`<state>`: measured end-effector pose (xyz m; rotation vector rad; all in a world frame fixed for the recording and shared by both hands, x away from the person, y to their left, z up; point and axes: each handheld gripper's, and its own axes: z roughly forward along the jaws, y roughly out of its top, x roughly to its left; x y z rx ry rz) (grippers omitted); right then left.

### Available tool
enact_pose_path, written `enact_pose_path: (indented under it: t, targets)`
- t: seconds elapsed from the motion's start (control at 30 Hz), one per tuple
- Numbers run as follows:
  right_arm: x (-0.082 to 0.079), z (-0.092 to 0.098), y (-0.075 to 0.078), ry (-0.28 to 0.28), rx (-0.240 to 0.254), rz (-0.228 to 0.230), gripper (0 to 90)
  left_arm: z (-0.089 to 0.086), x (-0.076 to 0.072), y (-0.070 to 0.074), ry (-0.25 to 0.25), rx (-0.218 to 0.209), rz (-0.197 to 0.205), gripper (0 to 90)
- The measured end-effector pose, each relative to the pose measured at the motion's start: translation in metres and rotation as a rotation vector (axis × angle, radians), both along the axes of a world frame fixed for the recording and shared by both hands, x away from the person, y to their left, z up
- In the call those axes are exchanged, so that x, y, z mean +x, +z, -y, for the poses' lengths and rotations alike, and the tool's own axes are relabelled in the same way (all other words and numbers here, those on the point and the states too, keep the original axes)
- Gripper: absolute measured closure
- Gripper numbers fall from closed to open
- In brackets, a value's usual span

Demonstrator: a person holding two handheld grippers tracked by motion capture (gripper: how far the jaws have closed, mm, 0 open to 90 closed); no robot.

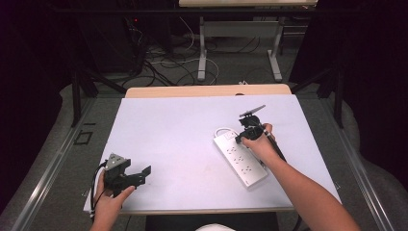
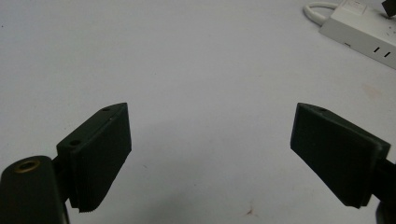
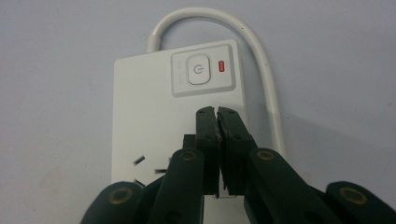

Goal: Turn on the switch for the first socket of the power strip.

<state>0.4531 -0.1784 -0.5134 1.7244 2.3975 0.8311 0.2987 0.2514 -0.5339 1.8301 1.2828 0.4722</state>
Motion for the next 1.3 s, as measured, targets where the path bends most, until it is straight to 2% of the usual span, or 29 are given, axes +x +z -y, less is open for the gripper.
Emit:
enact_pose_path:
  t: [0.63,0.77,0.87,0.9,1.1,1.2,1.23,1.3]
  targets:
    - [0.001,0.006,0.006,-0.004,0.037,0.019,80.0,0.0,0.0,0.0,0.0,0.0,-0.002,12.6]
    - [0.002,0.007,0.006,0.0,0.036,0.022,77.0,0.0,0.0,0.0,0.0,0.0,-0.003,12.6]
    - [0.002,0.007,0.006,-0.002,0.058,0.036,74.5,0.0,0.0,0.0,-0.003,0.002,-0.005,12.7]
    - [0.003,0.008,0.005,0.016,0.064,0.049,73.7,0.0,0.0,0.0,-0.003,0.002,-0.005,12.7]
    - [0.003,0.011,0.007,0.029,0.06,0.045,68.2,0.0,0.0,0.0,-0.001,0.002,-0.006,12.6]
    - [0.004,0.011,0.007,0.032,0.07,0.058,64.9,0.0,0.0,-0.001,-0.001,0.001,-0.007,12.6]
    - [0.003,0.011,0.006,0.028,0.088,0.071,62.7,0.0,0.0,-0.001,-0.001,0.001,-0.006,12.6]
    - [0.003,0.011,0.007,0.033,0.074,0.063,61.2,0.0,0.0,0.0,-0.001,0.001,-0.007,12.7]
